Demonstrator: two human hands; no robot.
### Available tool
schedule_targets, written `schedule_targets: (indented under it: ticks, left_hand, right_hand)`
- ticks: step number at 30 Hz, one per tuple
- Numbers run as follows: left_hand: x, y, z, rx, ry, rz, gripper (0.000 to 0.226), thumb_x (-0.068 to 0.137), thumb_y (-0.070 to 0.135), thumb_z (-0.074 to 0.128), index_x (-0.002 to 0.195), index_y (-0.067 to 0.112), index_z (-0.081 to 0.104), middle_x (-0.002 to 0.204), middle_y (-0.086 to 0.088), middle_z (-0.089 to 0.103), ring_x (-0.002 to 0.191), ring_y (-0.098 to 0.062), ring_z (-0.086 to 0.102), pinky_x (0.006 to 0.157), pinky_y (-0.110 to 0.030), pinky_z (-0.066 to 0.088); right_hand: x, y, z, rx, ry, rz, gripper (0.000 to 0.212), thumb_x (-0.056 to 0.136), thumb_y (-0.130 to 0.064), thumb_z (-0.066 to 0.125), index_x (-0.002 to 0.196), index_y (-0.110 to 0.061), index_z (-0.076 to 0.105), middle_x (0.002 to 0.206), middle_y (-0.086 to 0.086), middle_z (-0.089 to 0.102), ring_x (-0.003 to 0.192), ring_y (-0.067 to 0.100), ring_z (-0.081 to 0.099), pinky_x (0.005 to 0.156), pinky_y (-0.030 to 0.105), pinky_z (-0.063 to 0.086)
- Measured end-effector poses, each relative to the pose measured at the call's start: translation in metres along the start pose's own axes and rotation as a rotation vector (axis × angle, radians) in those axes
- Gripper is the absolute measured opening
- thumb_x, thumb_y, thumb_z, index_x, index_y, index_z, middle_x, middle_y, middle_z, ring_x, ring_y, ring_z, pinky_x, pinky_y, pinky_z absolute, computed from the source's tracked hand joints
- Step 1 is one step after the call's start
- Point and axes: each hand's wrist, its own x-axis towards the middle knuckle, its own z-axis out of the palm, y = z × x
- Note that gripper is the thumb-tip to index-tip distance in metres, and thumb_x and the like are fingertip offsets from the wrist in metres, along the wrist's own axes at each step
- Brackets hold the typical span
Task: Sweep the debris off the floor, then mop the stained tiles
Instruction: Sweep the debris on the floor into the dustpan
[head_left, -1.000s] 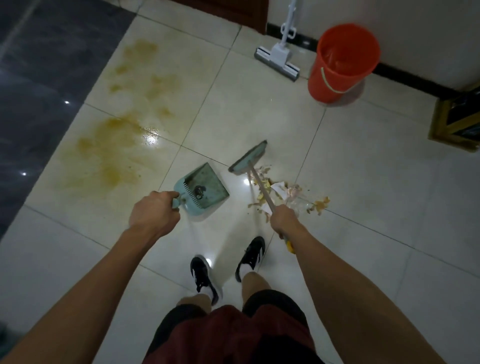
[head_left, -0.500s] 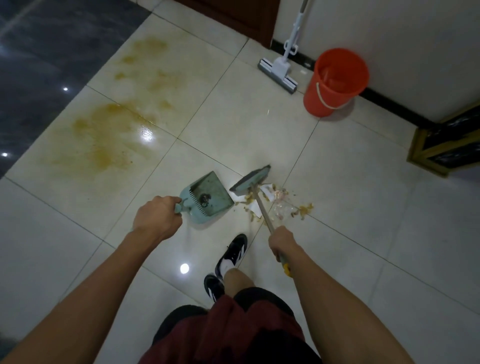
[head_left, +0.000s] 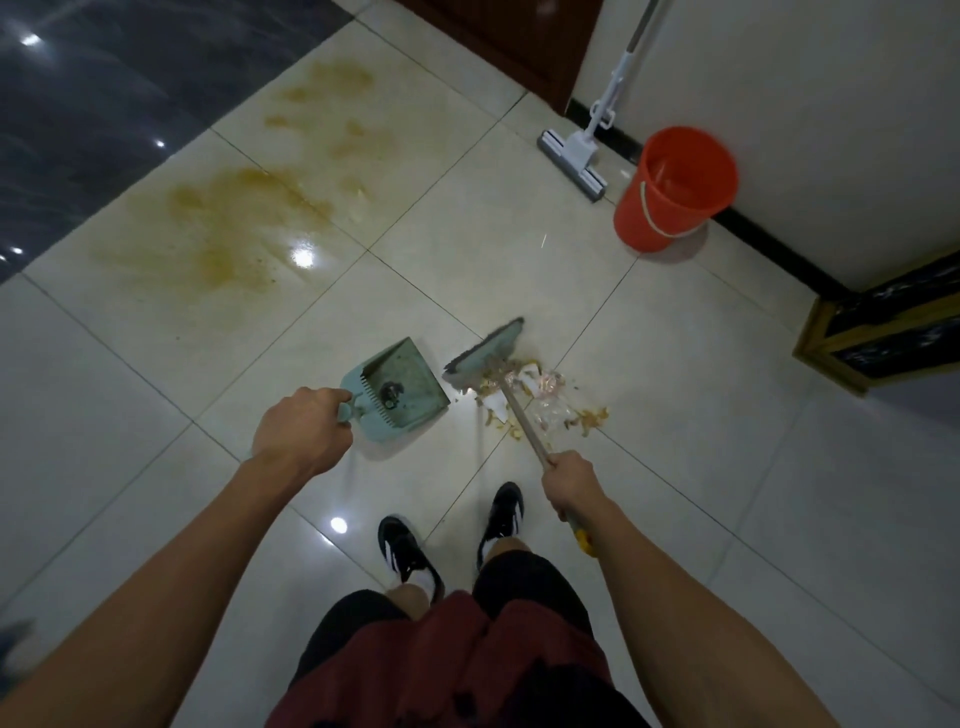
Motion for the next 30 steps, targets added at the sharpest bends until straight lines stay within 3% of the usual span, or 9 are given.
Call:
schedule_targets:
  ticks: [2, 5, 12, 15, 17, 21, 24, 30]
  left_hand:
    - [-0.011, 0.005, 0.005, -0.015, -0.004, -0.042, 0.037, 0.085, 0.025, 0.056, 0.119, 0.033, 0.069, 0.087, -0.003, 0.067, 0.072, -0.026, 0.063, 0.065, -0.033, 0.056]
    - [-0.03, 0.013, 0.014, -0.033, -0.014, -0.128, 0.036, 0.085, 0.025, 0.056, 0.118, 0.034, 0.069, 0.084, -0.002, 0.066, 0.069, -0.024, 0.063, 0.065, -0.035, 0.058]
    - [-0.07, 0.045, 0.043, -0.082, -0.045, -0.294, 0.037, 0.089, 0.025, 0.057, 0.124, 0.035, 0.066, 0.081, 0.001, 0.065, 0.066, -0.019, 0.061, 0.064, -0.035, 0.059]
    - [-0.085, 0.06, 0.054, -0.087, -0.051, -0.333, 0.036, 0.089, 0.025, 0.057, 0.123, 0.034, 0.066, 0.083, 0.0, 0.065, 0.066, -0.018, 0.061, 0.064, -0.035, 0.059]
    - [-0.091, 0.068, 0.06, -0.087, -0.068, -0.34, 0.036, 0.089, 0.024, 0.056, 0.122, 0.033, 0.067, 0.086, -0.001, 0.066, 0.069, -0.02, 0.062, 0.066, -0.035, 0.059]
    - [-0.099, 0.086, 0.068, -0.096, -0.084, -0.334, 0.034, 0.086, 0.024, 0.058, 0.118, 0.032, 0.068, 0.086, -0.001, 0.066, 0.072, -0.022, 0.063, 0.069, -0.036, 0.059]
    - [-0.101, 0.097, 0.074, -0.1, -0.087, -0.318, 0.034, 0.085, 0.023, 0.058, 0.116, 0.032, 0.069, 0.085, 0.0, 0.065, 0.072, -0.022, 0.063, 0.07, -0.035, 0.059]
    - [-0.115, 0.113, 0.092, -0.148, -0.068, -0.266, 0.038, 0.083, 0.025, 0.058, 0.118, 0.034, 0.068, 0.084, 0.001, 0.065, 0.07, -0.021, 0.063, 0.068, -0.037, 0.06]
  right_hand:
    - [0.006, -0.001, -0.006, -0.015, -0.01, -0.061, 0.035, 0.099, -0.01, 0.042, 0.127, -0.001, 0.062, 0.105, 0.019, 0.067, 0.087, 0.036, 0.068, 0.071, 0.04, 0.061]
    - [0.018, -0.006, -0.012, -0.069, -0.042, -0.14, 0.035, 0.099, -0.014, 0.044, 0.128, -0.004, 0.063, 0.106, 0.017, 0.067, 0.09, 0.035, 0.068, 0.077, 0.045, 0.061]
    - [0.049, -0.004, -0.03, -0.261, -0.157, -0.257, 0.034, 0.102, -0.015, 0.041, 0.126, -0.003, 0.061, 0.108, 0.019, 0.066, 0.089, 0.034, 0.065, 0.073, 0.038, 0.056]
    - [0.059, 0.01, -0.041, -0.347, -0.181, -0.263, 0.031, 0.1, -0.011, 0.043, 0.122, -0.004, 0.062, 0.103, 0.016, 0.063, 0.083, 0.03, 0.062, 0.068, 0.035, 0.051]
    - [0.062, 0.022, -0.049, -0.424, -0.193, -0.234, 0.031, 0.099, -0.009, 0.043, 0.124, -0.006, 0.061, 0.107, 0.016, 0.064, 0.089, 0.032, 0.065, 0.068, 0.034, 0.051]
    - [0.061, 0.052, -0.063, -0.491, -0.17, -0.167, 0.032, 0.098, -0.009, 0.044, 0.127, -0.006, 0.058, 0.117, 0.016, 0.063, 0.101, 0.033, 0.066, 0.075, 0.033, 0.052]
    - [0.058, 0.074, -0.069, -0.525, -0.131, -0.144, 0.032, 0.098, -0.011, 0.046, 0.127, -0.008, 0.059, 0.118, 0.013, 0.062, 0.101, 0.029, 0.065, 0.083, 0.036, 0.056]
    - [0.037, 0.113, -0.078, -0.575, -0.042, -0.12, 0.03, 0.097, -0.015, 0.048, 0.125, -0.01, 0.061, 0.115, 0.012, 0.064, 0.097, 0.029, 0.067, 0.082, 0.036, 0.057]
